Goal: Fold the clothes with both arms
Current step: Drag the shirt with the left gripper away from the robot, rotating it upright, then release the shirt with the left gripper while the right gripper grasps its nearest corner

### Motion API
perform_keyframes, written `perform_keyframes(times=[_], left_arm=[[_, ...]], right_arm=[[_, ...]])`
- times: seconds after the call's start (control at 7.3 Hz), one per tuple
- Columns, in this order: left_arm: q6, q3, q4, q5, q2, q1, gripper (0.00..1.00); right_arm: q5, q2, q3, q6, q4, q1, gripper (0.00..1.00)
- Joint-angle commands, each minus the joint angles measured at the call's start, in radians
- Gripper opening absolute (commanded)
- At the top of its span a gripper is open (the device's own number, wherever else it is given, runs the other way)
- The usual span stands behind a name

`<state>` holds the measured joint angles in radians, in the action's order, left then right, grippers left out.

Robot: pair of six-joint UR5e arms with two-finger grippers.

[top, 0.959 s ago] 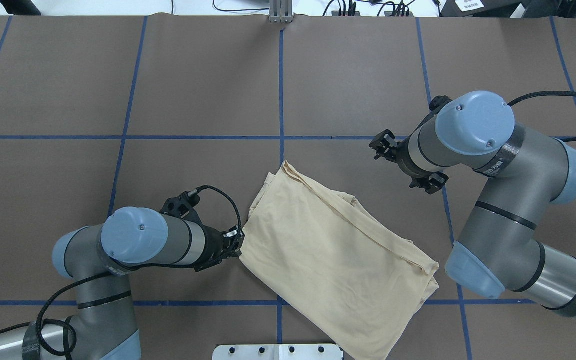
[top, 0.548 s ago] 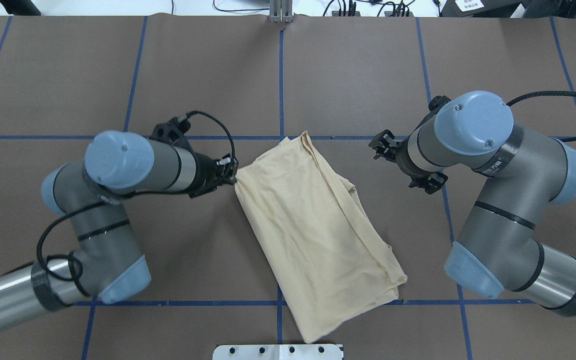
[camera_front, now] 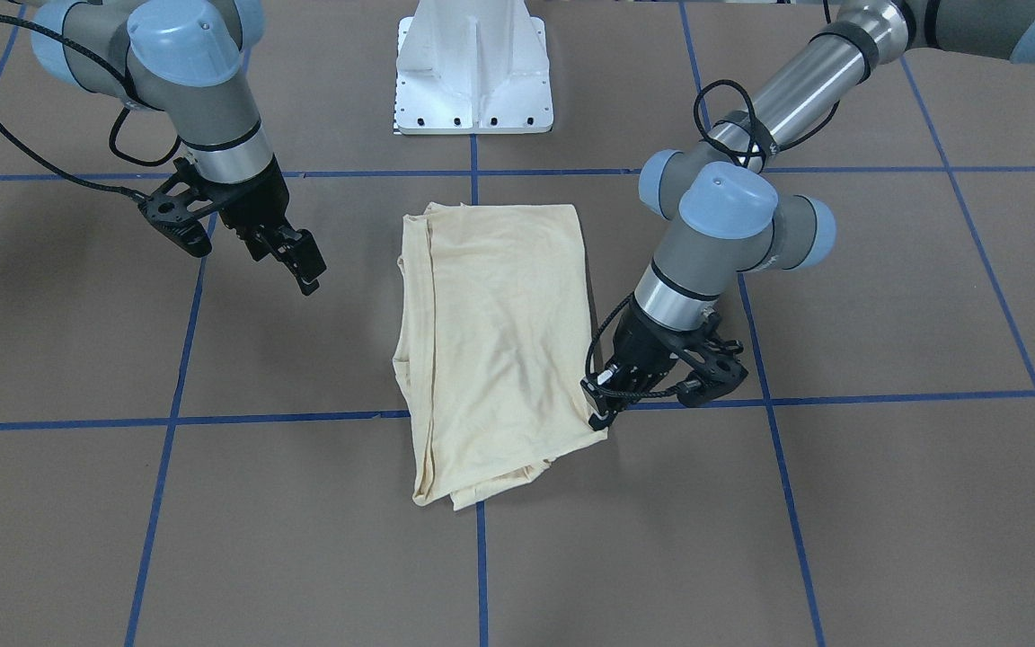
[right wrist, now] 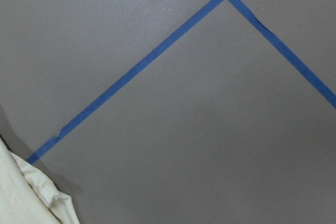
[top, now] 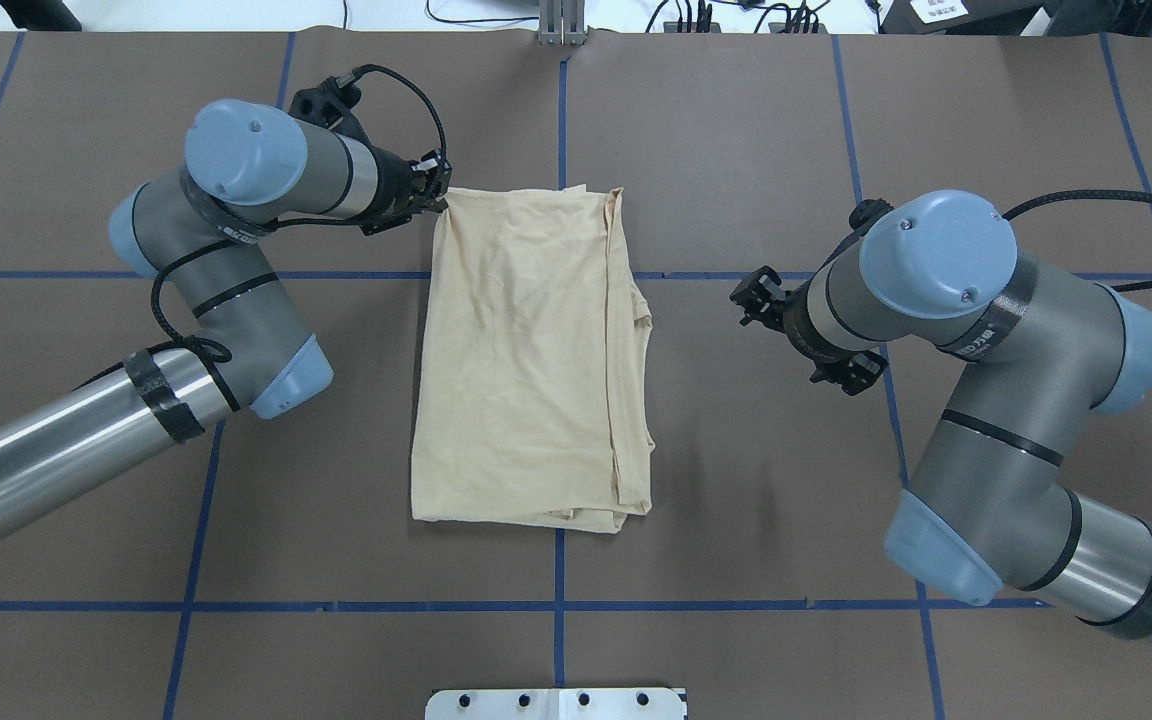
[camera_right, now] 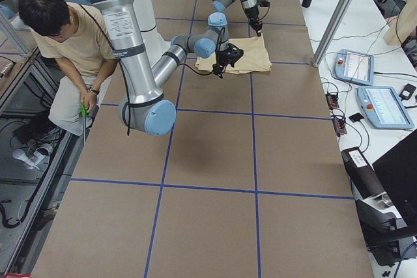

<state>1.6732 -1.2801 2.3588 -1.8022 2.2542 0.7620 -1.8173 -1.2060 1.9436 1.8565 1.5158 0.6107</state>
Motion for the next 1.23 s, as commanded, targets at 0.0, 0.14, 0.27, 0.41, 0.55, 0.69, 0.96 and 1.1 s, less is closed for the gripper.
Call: perform_keyframes(times=[0.0,0.14,0.27,0.41,0.55,0.69,0.96,1.1], left_arm=[[-0.018,0.016,0.022,-0.003,0.004,0.045,0.54],[-0.018,0.009,0.022,-0.012,0.002,0.049,0.54],[-0.02,-0.016,0.019,-0.073,-0.005,0.059,0.54],[-0.02,-0.037,0.017,-0.103,-0.021,0.066,0.54],[-0.02,-0.056,0.014,-0.105,-0.028,0.066,0.54],[-0.017,-0.068,0.011,-0.105,-0.031,0.065,0.54],[-0.009,-0.084,0.011,-0.105,-0.036,0.065,0.56],[-0.009,-0.09,0.011,-0.105,-0.039,0.065,0.57]], right_arm=[[0.013,0.016,-0.003,0.114,-0.063,-0.069,1.0],[0.044,0.023,0.005,0.247,-0.077,-0.128,1.0],[0.131,0.035,0.005,0.386,-0.077,-0.229,1.0],[0.306,0.054,-0.003,0.494,-0.121,-0.343,1.0],[0.422,0.056,-0.036,0.565,-0.193,-0.408,1.0],[0.438,0.062,-0.057,0.619,-0.19,-0.42,1.0],[0.44,0.155,-0.173,0.694,-0.189,-0.419,1.0],[0.438,0.17,-0.201,0.702,-0.19,-0.417,1.0]])
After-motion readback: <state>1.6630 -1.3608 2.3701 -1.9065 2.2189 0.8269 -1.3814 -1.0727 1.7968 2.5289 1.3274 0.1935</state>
